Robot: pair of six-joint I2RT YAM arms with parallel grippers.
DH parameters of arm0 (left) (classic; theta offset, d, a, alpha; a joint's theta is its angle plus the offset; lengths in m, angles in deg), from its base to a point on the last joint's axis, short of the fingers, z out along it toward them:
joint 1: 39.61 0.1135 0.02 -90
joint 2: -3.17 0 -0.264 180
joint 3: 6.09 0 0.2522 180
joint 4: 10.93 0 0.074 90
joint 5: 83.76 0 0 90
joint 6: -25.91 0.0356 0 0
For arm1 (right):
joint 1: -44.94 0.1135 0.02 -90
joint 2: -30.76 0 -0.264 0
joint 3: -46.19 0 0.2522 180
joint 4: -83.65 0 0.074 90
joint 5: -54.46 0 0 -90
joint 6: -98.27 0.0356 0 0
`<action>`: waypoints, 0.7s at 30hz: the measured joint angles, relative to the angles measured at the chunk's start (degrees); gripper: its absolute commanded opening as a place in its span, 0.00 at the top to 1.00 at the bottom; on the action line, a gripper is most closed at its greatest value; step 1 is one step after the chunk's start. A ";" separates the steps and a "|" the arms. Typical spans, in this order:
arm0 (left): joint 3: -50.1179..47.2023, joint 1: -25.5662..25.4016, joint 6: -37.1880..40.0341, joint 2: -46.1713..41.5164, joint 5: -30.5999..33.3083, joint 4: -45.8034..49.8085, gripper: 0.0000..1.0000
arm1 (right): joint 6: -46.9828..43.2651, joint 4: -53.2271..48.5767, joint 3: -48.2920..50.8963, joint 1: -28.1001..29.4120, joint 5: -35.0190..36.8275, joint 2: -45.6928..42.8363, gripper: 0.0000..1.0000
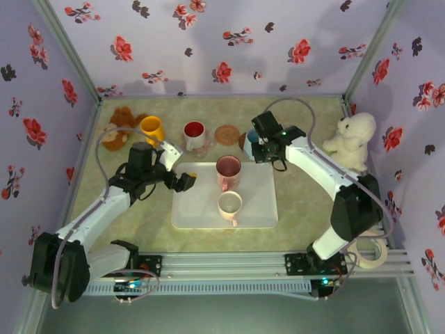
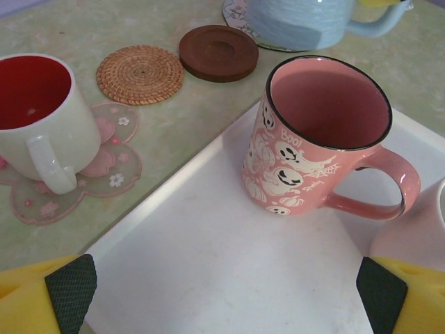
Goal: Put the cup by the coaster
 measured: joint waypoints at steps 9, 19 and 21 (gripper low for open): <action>0.26 0.15 0.02 1.40 1.53 -1.90 0.01 | -8.66 4.68 -10.25 -1.90 -0.09 11.45 1.00; 1.25 0.37 0.09 5.51 1.33 -4.63 0.01 | -16.90 6.73 -27.23 -2.14 -4.68 25.51 1.00; 1.86 0.48 0.07 6.60 1.36 -5.60 0.01 | -17.79 6.97 -28.76 -2.10 -5.22 27.36 1.00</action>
